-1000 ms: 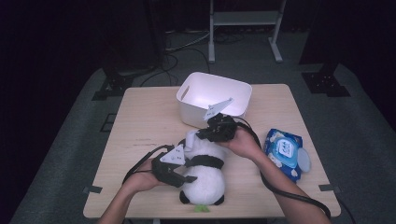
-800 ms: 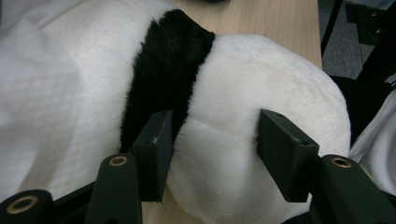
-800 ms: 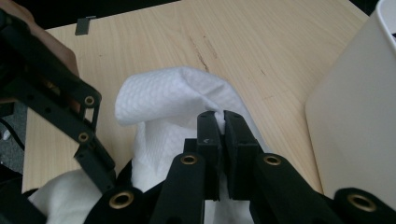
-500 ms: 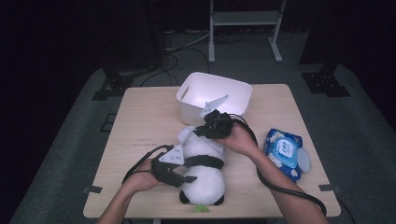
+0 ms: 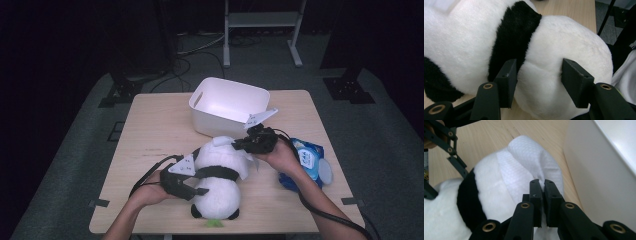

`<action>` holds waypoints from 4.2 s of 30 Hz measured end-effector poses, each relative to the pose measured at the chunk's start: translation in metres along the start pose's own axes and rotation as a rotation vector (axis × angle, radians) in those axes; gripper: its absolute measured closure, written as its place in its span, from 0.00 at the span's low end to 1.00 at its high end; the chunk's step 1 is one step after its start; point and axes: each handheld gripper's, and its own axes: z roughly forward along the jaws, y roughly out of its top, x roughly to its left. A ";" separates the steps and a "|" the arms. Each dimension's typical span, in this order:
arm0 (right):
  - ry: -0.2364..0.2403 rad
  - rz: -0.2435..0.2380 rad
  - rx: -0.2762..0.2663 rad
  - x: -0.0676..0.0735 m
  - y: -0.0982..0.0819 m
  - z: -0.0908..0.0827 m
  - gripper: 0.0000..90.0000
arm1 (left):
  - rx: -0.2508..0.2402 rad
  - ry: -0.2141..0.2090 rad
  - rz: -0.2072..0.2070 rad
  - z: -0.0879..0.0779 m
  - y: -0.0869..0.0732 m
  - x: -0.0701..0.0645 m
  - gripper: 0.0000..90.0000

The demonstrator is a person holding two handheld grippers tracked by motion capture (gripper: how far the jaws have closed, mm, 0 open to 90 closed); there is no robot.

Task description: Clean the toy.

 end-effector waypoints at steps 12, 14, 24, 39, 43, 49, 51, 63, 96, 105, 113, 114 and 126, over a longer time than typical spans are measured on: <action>0.076 0.003 -0.014 0.018 -0.021 0.003 0.95 | 0.021 0.031 -0.028 -0.011 -0.018 0.004 0.51; 0.098 -0.011 -0.008 0.026 -0.022 0.005 0.95 | 0.026 0.037 -0.034 -0.013 -0.022 0.004 0.51; 0.235 -0.072 0.023 0.066 -0.026 0.012 0.95 | 0.031 0.044 -0.048 -0.017 -0.031 0.005 0.51; 0.267 -0.116 0.002 0.091 -0.031 0.006 0.95 | 0.046 0.068 -0.036 -0.015 -0.029 0.007 0.51; 0.286 -0.131 -0.006 0.099 -0.030 0.003 0.95 | 0.045 0.064 -0.040 -0.014 -0.028 0.007 0.51; 0.325 -0.161 -0.004 0.112 -0.029 0.010 0.95 | 0.048 0.065 -0.035 -0.013 -0.026 0.007 0.51; 0.341 -0.167 0.002 0.117 -0.029 0.014 0.95 | 0.047 0.063 -0.032 -0.012 -0.024 0.007 0.51; 0.419 -0.231 0.042 0.147 -0.025 0.036 0.95 | 0.040 0.059 -0.025 -0.010 -0.019 0.007 0.50; 0.262 -0.064 -0.031 0.079 -0.061 -0.001 0.94 | 0.089 0.062 0.120 -0.016 0.026 -0.004 0.49; 0.256 -0.075 -0.020 0.079 -0.060 -0.002 0.94 | 0.158 0.010 0.184 0.001 0.053 -0.002 0.51; 0.241 -0.043 -0.025 0.070 -0.074 -0.008 0.95 | 0.182 -0.039 0.137 0.002 0.050 0.006 0.51; 0.239 -0.036 -0.020 0.069 -0.076 -0.008 0.95 | 0.190 -0.040 0.134 0.002 0.049 0.007 0.51; 0.244 -0.046 -0.018 0.074 -0.069 0.002 0.94 | 0.140 -0.022 0.057 -0.013 0.010 0.009 0.73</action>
